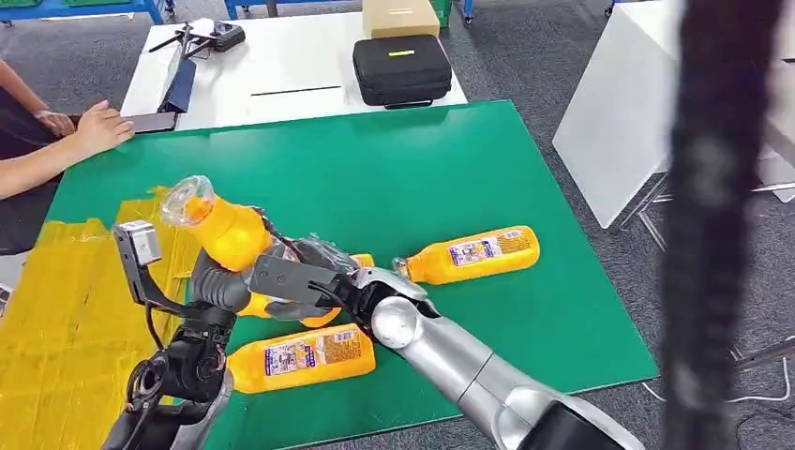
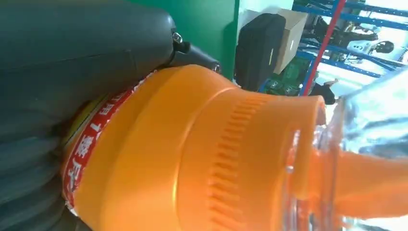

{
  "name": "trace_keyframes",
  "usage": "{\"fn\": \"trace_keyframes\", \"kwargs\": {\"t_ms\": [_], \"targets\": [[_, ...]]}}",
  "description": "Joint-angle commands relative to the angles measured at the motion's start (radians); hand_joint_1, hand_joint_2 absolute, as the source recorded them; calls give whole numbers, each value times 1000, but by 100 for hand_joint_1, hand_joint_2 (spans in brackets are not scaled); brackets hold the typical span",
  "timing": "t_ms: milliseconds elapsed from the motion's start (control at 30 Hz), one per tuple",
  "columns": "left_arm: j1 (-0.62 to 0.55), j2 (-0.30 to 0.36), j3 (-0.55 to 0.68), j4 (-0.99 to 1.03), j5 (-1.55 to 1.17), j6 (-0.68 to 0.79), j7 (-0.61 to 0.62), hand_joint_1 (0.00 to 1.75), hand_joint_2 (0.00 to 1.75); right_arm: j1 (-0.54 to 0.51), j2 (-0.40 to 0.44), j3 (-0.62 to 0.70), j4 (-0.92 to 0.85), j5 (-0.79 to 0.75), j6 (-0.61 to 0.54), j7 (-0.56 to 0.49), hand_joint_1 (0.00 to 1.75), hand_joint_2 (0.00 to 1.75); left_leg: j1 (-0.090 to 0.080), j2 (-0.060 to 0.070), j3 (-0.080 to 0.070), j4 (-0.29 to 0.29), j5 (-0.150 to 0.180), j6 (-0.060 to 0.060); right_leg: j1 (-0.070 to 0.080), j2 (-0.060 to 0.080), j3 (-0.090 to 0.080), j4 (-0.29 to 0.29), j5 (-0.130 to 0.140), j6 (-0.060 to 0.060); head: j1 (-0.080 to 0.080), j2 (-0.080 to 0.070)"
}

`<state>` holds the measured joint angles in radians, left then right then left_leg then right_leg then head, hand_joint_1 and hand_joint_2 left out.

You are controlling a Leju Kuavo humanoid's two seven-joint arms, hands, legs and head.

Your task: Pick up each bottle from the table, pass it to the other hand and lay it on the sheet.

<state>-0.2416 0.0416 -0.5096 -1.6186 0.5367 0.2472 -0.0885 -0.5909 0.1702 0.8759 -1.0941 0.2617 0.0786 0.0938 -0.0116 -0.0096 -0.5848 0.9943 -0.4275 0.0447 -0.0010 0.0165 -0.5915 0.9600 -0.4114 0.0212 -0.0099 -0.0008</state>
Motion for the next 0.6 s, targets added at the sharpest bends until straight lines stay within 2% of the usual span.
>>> {"fn": "trace_keyframes", "kwargs": {"t_ms": [33, 67, 167, 233, 300, 333, 433, 467, 600], "targets": [[-135, -10, -124, 66, -5, -14, -19, 175, 175, 21, -19, 89, 9, -33, 9, -37, 0, 175, 1, -4, 1, 0, 0, -2, 1, -5, 3, 0, -2, 0, 0, 0], [-134, -5, -126, 51, -29, -3, -37, 175, 175, 22, -27, 80, 2, -34, 10, -40, 0, 0, 1, -4, 3, 1, -2, -4, 1, -7, 5, 1, -3, 0, 0, 0], [-117, 25, -104, -39, -147, 44, -69, 175, 175, 40, -55, 30, -27, -33, -9, -31, 0, 0, 1, -4, 1, 1, -1, -2, 1, -5, 3, 0, -2, 0, 0, 0], [-109, 30, -92, -57, -151, 39, -55, 175, 175, 42, -61, 25, -31, -30, -8, -31, 0, 0, 2, -3, 2, 2, -2, -3, 2, -5, 3, 1, -3, 0, 0, 0], [-91, 28, -60, -101, -292, 73, -79, 175, 175, 54, -71, 0, -45, -29, -18, -23, 0, 0, 1, -2, 0, 1, 0, -2, 1, -4, 2, 0, -1, 0, 0, 0], [-83, 40, -23, -150, -447, 100, -83, 175, 175, 66, -89, -24, -64, -24, -27, -24, 0, 0, 2, -4, 4, 3, -3, -5, 2, -7, 6, 2, -5, -1, 0, 0], [-80, 105, 104, -208, -913, 179, -49, 175, 175, 107, -135, -80, -128, -5, -22, -22, 0, 0, 1, -2, 0, 1, -1, -3, 1, -4, 1, 1, -2, 0, -1, 0], [-77, 133, 153, -194, -1092, 216, -31, 175, 175, 116, -145, -84, -148, 13, -15, -19, 0, 0, 1, -2, 2, 1, -1, -4, 1, -5, 3, 1, -2, -1, 0, 0], [-36, 210, 301, -82, -1466, 261, 41, 175, 175, 145, -158, -85, -234, 48, -3, -12, 0, 0, 1, 1, 4, 0, -1, -4, 0, -1, 3, 1, -2, -1, 2, 0]]}}
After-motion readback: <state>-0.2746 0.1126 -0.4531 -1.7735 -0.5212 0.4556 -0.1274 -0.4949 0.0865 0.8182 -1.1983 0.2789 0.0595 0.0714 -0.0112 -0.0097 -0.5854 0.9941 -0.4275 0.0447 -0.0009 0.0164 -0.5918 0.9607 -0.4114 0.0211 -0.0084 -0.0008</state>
